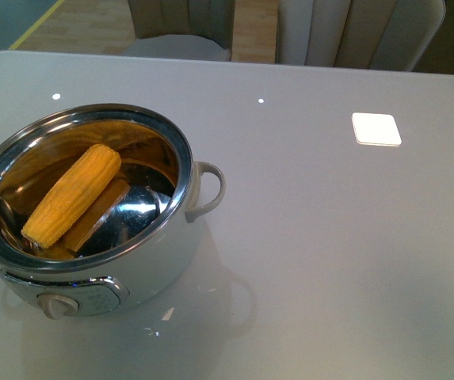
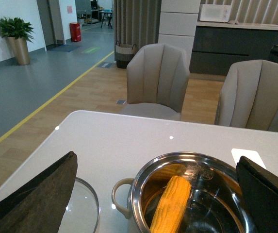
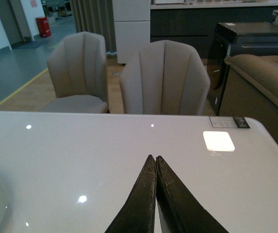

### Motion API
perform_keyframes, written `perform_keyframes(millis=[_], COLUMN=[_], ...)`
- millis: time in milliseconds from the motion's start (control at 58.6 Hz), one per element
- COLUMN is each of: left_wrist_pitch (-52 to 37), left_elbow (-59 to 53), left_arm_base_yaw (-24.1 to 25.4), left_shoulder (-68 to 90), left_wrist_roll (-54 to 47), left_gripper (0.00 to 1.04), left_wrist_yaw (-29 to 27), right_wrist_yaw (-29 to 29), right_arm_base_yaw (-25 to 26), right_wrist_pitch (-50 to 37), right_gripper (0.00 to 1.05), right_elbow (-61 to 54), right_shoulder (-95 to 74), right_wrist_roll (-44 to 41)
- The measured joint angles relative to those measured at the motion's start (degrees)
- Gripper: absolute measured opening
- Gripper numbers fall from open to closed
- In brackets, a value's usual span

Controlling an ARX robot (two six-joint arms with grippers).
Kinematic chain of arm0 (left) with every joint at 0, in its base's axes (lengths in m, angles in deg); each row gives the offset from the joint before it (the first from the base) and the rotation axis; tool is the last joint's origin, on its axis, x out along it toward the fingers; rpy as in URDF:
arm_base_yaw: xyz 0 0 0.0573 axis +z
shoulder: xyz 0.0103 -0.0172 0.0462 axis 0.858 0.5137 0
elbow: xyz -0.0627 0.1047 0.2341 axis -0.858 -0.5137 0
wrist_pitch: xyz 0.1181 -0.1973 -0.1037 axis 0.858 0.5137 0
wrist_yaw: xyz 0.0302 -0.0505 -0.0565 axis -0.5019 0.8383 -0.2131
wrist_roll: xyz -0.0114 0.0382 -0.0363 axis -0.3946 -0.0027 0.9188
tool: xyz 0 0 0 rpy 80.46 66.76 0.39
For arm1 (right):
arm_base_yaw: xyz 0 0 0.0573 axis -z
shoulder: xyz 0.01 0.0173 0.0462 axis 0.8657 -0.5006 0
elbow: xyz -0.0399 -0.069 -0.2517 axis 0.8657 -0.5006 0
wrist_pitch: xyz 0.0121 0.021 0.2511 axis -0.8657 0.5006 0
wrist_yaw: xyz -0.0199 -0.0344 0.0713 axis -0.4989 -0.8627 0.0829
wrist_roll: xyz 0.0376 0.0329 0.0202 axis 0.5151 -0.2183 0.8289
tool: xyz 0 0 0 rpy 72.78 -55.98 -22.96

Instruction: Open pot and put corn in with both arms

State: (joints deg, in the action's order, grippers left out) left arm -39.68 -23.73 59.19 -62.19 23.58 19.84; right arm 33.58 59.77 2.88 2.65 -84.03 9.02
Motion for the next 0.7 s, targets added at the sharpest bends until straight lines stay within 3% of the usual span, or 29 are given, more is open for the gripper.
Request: perform_keyframes(millis=[120,205,529,700], left_wrist_pitch=[0.02,0.02,0.02,0.02], left_elbow=[0.02,0.02,0.00,0.00], left_arm_base_yaw=[0.00,0.00,0.00,0.00], left_shoulder=[0.00,0.00,0.00,0.00], left_wrist_roll=[0.00,0.00,0.00,0.00], left_gripper=[0.98,0.98,0.98,0.98], left_wrist_yaw=[0.00,0.00,0.00,0.00], right_wrist_yaw=[0.00,0.00,0.02,0.02], right_arm_base_yaw=[-0.02,0.00,0.00,0.00], right_wrist_pitch=[2.03,10.60,11.54,11.54], right_gripper=[0.02,0.02,0.02,0.32], right_elbow=[0.00,0.02,0.02,0.02], right_shoulder=[2.01,8.85,11.23,11.23], right_wrist_roll=[0.00,-0.02,-0.02,-0.09])
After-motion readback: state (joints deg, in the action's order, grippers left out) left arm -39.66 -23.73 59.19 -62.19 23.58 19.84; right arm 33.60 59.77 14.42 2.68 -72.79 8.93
